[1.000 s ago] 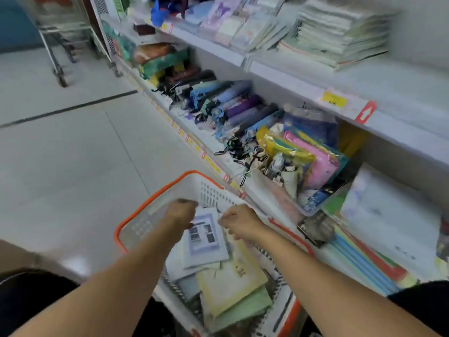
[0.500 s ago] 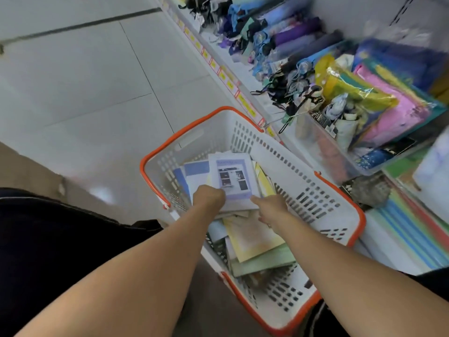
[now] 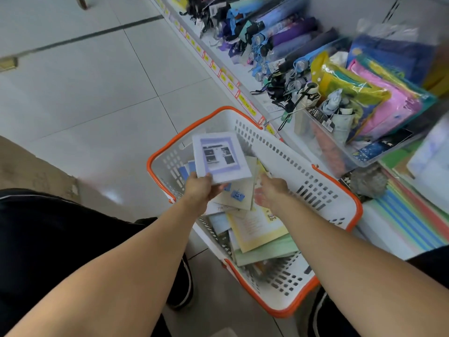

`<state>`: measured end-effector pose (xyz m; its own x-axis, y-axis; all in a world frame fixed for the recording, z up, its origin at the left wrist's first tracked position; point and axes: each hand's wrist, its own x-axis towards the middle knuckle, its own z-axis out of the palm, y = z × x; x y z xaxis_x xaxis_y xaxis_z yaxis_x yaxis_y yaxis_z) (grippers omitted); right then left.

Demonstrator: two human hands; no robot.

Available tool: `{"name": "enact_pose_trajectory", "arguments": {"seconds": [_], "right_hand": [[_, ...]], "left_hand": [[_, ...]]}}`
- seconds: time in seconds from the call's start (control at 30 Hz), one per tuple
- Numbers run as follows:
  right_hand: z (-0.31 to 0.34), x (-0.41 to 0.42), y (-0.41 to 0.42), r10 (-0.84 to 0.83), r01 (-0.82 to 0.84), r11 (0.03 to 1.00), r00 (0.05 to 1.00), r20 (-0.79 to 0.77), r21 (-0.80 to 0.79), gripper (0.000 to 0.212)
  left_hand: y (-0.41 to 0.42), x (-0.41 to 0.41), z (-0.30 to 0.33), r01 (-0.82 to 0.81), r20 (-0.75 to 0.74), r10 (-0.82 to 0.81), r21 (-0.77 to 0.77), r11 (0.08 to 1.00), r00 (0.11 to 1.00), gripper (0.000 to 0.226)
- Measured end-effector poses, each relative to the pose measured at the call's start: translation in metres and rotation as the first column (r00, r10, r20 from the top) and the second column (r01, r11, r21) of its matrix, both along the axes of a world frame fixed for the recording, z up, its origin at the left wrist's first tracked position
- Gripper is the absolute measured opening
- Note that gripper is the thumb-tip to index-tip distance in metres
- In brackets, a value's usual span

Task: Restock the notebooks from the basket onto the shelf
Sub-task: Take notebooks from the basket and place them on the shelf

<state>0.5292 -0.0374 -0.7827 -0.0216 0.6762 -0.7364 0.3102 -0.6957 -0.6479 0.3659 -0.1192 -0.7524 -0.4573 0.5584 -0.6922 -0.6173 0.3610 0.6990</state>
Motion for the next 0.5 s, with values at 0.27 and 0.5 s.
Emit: {"name": "enact_pose_trajectory", "arguments": {"seconds": [0.27,0.5], "right_hand": [[-0.032,-0.023,-0.031,0.247,-0.287,0.955,0.909,0.335,0.075,0.067],[-0.035,-0.005,-0.029,0.184,-0.215,0.972,0.949,0.257,0.098,0.046]], "left_hand": [[-0.011,-0.013,0.005,-0.122,0.110,0.119,0.017,0.992,0.987,0.031],[-0.006,-0.012,0.016,-0.073,0.196,0.061,0.055,0.996,0.979,0.027]]}}
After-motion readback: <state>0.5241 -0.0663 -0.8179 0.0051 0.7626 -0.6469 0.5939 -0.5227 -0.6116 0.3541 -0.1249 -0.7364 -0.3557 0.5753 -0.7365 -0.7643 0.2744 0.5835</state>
